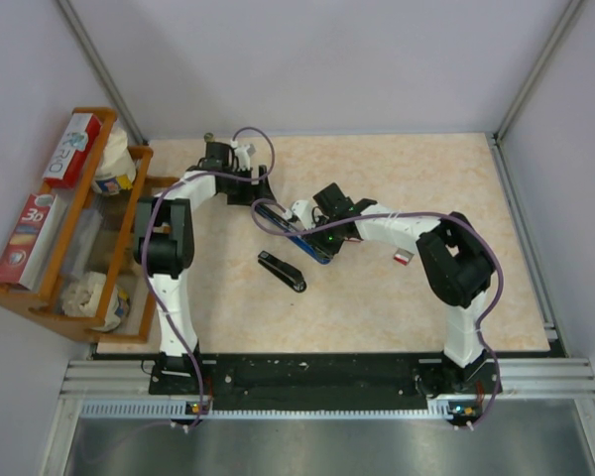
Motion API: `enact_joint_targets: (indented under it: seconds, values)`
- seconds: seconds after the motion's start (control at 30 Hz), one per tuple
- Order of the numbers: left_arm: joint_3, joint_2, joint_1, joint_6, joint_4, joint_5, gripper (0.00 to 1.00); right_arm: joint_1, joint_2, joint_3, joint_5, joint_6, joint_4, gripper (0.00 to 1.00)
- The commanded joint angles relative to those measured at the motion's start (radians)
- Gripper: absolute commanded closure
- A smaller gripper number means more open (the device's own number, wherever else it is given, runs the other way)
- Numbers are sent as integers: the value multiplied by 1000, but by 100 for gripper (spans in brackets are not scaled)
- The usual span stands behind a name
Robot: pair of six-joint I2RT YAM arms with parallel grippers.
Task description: Load the staples into the stapler
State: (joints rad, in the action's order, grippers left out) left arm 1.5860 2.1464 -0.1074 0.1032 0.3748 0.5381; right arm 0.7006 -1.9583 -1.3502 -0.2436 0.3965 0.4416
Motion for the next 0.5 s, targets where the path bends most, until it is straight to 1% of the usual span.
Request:
enact_joint_targets:
  seconds: [0.0,0.07,0.17,0.3,0.47]
  values:
    - [52,7,-15,1,-2,16,1,16,-34,-18,4,21,-3,73]
    - [54,9,-17,1,-4,31,1,14,-37,-20,4,22,0,74]
    - [42,7,-18,1,-25,89,1,14,-44,-18,4,22,2,74]
    - [-10,-19,-18,-3,-91,184,1,14,-50,-21,9,27,6,76]
    - [-70,-77,-18,-16,-157,272,1,14,-54,-23,17,30,8,76]
